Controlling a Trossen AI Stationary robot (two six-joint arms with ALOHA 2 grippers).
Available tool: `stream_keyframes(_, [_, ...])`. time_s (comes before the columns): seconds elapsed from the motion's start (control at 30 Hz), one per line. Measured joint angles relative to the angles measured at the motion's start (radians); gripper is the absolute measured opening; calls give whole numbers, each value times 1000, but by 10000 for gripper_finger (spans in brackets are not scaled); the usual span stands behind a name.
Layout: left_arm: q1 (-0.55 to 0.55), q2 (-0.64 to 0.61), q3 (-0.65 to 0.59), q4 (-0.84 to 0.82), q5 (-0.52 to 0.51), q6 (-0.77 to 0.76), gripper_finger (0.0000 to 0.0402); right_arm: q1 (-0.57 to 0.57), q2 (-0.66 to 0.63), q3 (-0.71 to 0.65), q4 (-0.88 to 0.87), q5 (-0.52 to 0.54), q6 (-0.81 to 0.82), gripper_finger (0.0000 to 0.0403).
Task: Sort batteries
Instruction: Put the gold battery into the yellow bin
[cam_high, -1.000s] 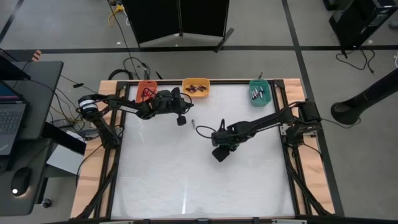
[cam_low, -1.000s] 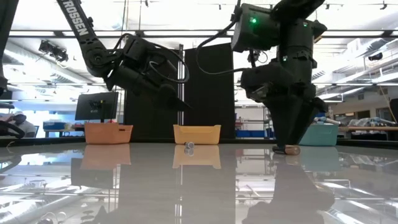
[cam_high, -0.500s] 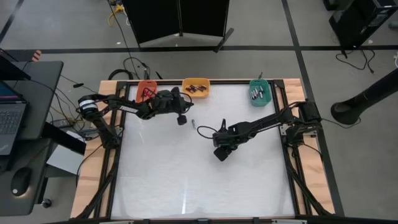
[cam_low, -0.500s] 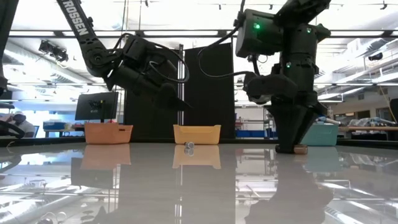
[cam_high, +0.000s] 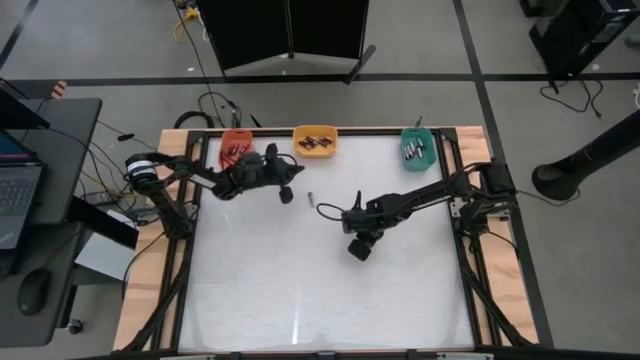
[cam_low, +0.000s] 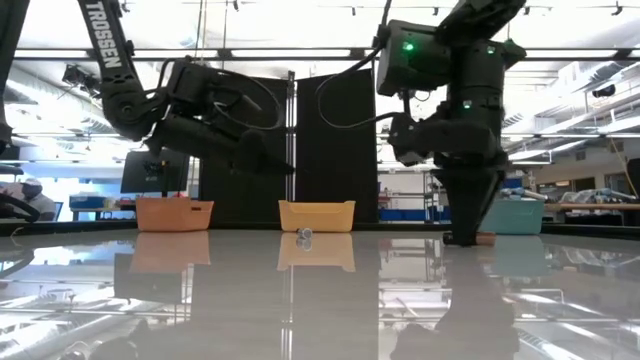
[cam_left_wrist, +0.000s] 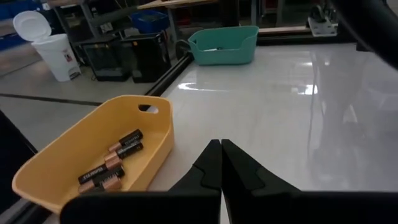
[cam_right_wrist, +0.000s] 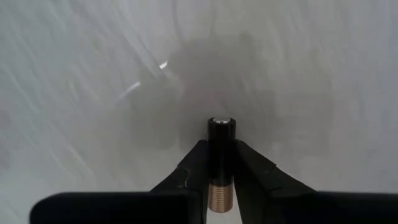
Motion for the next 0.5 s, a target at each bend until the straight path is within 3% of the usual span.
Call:
stream_keyframes(0.3, [-2,-55,-66,60,0,-32,6,-76,2,141,-208,147,-216,60])
stream_keyframes(0.5, [-2,-164,-130,65,8,-32,6,-212,2,290,-287,264,-418,62])
